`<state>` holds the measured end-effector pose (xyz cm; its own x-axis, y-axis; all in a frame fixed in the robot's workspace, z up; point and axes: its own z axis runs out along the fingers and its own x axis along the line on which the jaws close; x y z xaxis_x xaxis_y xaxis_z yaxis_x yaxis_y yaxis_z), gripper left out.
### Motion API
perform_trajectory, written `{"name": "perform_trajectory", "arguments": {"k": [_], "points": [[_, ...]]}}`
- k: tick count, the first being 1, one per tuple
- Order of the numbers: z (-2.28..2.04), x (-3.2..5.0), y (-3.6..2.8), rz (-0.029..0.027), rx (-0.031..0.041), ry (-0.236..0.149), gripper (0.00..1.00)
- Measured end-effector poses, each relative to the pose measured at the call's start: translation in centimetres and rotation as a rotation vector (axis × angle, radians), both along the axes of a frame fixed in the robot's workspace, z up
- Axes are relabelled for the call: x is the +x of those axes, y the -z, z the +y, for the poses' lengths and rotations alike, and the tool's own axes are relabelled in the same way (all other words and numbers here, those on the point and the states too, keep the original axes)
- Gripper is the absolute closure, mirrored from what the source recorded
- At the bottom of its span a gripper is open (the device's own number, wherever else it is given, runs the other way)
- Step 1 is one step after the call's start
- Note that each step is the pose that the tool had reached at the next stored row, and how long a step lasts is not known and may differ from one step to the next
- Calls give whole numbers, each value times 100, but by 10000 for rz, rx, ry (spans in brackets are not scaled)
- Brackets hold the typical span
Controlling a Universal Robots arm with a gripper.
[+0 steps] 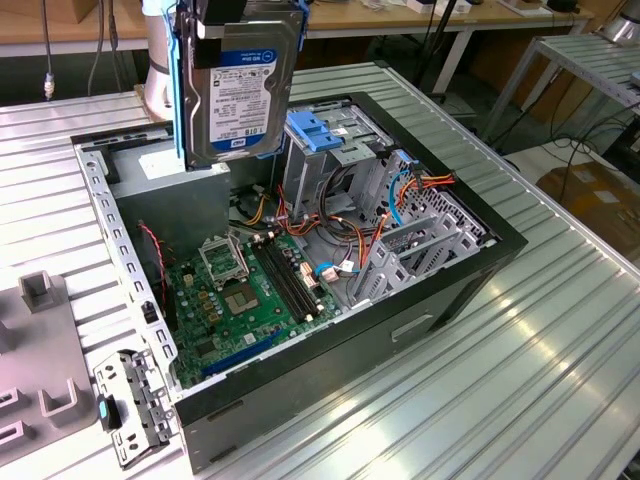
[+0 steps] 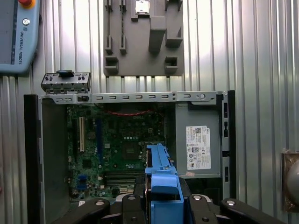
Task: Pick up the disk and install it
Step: 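Insert the disk into the insertion slot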
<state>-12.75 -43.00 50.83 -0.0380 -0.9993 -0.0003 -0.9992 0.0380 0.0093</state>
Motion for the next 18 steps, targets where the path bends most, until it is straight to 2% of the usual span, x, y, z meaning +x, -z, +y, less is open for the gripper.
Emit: {"name": "perform_trajectory", "arguments": {"k": [8, 11, 15, 18], "points": [[-115, 1, 0, 0, 1, 0, 63], [-131, 14, 1, 1, 1, 0, 63], [-140, 108, 1, 15, 0, -1, 63], [-141, 216, 1, 35, 0, -1, 63]]}}
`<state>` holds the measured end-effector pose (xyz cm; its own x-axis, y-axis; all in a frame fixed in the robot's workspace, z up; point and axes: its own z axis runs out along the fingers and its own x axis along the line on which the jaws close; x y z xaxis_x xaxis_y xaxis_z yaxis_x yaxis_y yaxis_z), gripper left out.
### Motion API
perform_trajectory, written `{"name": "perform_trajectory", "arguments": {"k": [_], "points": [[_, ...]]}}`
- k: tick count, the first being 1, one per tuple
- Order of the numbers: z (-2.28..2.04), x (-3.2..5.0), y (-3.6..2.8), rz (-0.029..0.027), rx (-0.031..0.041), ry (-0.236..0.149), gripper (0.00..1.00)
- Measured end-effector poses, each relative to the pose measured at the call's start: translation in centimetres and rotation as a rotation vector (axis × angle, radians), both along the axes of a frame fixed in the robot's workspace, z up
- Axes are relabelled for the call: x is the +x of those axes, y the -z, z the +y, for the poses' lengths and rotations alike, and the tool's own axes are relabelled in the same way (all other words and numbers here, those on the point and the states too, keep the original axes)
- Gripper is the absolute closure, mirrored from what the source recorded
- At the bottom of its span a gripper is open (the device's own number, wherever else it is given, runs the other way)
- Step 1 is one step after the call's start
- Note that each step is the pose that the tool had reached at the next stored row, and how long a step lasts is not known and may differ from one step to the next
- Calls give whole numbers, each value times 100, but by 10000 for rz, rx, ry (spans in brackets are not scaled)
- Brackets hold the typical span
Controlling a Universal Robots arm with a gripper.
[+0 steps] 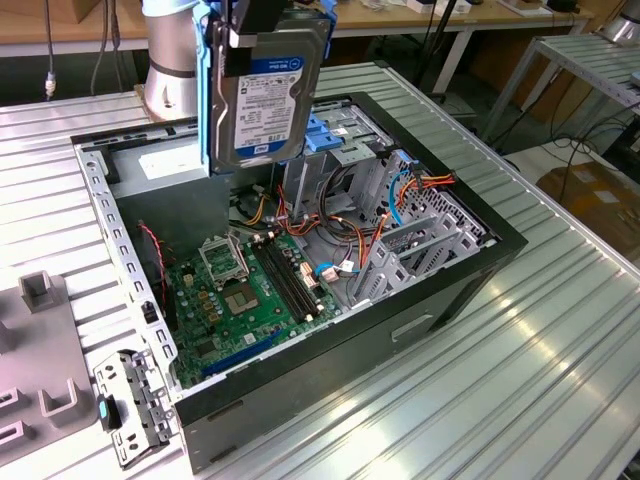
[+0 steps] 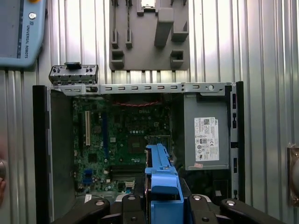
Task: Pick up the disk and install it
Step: 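Insert the disk into the insertion slot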
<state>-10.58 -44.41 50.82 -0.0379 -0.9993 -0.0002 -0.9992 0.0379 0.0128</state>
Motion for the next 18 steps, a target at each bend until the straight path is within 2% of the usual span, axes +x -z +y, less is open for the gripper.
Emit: {"name": "perform_trajectory", "arguments": {"k": [7, 10, 13, 14, 17, 18], "points": [[-5, 288, 3, 38, 0, 0, 63], [-34, 323, 4, 41, -1, 0, 63], [-103, 336, 7, 49, -3, 1, 63], [-154, 341, 8, 55, -9, 1, 63], [-238, 348, 13, 62, -12, 0, 63], [-284, 352, 14, 67, -15, 0, 63]]}}
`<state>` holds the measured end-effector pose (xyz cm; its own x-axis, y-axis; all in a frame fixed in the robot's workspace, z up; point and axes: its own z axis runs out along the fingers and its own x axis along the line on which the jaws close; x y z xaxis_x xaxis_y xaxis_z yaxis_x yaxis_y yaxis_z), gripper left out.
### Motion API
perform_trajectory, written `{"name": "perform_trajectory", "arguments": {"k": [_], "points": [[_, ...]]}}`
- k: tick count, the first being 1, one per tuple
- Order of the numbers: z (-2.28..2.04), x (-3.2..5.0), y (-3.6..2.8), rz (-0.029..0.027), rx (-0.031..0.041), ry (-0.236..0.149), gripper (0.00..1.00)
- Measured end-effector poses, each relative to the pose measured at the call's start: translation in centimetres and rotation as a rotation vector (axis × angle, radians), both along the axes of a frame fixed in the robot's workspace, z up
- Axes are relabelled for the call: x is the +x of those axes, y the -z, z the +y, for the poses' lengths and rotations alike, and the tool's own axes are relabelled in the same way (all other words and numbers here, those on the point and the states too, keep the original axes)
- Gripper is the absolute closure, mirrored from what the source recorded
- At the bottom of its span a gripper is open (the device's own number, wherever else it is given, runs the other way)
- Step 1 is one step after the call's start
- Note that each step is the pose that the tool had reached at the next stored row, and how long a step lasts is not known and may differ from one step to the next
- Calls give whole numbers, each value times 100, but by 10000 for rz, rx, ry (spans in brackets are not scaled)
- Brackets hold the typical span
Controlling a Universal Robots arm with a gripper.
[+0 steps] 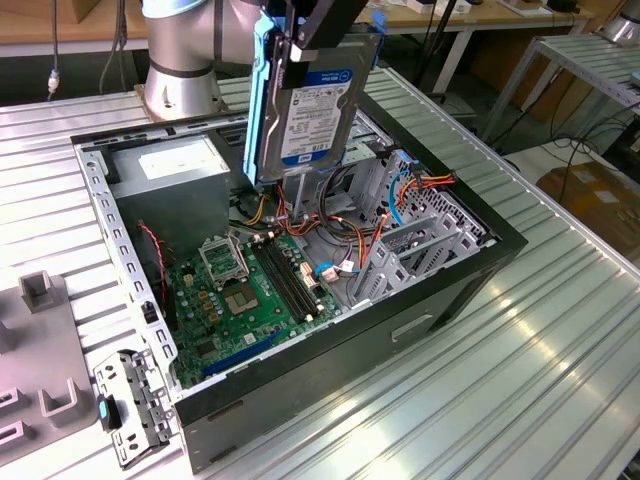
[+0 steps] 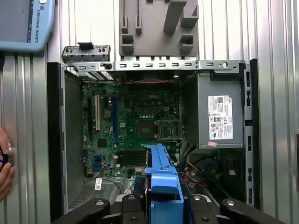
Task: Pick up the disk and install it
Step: 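Insert the disk into the insertion slot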
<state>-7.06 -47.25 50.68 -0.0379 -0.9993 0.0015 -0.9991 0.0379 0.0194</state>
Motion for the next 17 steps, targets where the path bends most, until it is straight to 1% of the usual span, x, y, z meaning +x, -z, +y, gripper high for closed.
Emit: {"name": "perform_trajectory", "arguments": {"k": [2, 3, 5, 6, 8, 9, 10, 11, 14, 16, 17], "points": [[-54, 5, 3, 4, -2, 0, 63], [-109, 10, 7, 8, -3, 1, 63], [-176, 17, 10, 15, -8, 1, 63], [-232, 24, 13, 20, -8, 1, 63], [-289, 30, 16, 25, -11, 0, 63], [-341, 35, 19, 30, -13, 0, 63], [-368, 38, 21, 31, -13, 0, 63], [-412, 42, 23, 36, -17, 0, 63], [-510, 58, 30, 43, -19, 1, 63], [-557, 81, 35, 43, -19, 0, 63], [-568, 94, 36, 43, -20, 1, 63]]}}
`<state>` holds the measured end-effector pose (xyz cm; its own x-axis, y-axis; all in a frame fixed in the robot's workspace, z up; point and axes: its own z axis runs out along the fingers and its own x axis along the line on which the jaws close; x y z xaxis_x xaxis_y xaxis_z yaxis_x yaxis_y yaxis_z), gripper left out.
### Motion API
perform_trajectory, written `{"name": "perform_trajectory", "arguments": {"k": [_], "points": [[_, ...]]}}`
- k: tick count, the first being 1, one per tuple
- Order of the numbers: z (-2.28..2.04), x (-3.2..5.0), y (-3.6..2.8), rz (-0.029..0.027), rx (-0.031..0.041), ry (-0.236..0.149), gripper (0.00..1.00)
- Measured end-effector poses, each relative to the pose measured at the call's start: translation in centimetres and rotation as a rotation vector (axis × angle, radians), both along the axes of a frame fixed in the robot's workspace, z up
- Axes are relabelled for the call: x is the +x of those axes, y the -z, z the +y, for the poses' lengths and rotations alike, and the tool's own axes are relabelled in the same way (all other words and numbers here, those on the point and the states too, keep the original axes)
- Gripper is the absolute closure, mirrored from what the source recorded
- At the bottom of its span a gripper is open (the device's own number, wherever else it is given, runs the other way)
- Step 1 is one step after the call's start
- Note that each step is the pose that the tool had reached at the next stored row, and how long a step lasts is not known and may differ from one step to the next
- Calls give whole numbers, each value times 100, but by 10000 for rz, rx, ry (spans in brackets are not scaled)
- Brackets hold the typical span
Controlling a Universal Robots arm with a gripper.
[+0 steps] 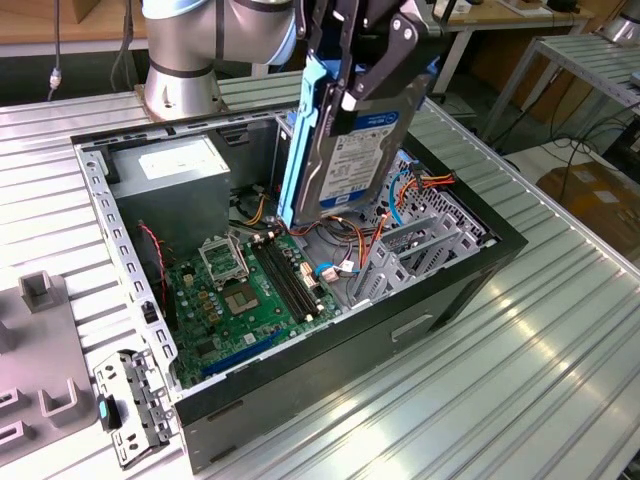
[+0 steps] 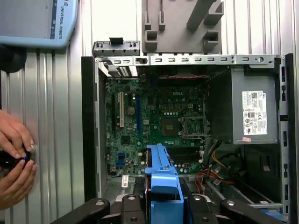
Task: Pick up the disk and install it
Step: 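Insert the disk into the insertion slot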
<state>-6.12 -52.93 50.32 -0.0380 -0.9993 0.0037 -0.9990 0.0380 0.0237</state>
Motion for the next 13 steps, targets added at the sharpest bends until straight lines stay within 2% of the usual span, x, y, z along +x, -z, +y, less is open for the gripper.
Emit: {"name": "perform_trajectory", "arguments": {"k": [2, 3, 6, 12, 13], "points": [[-14, 59, 2, 0, 0, 0, 63], [-21, 130, 3, 1, -1, 0, 63], [-28, 254, 7, 0, 1, 0, 63], [-31, 583, 11, 2, -2, 0, 63], [-31, 601, 11, 1, -2, -1, 63]]}}
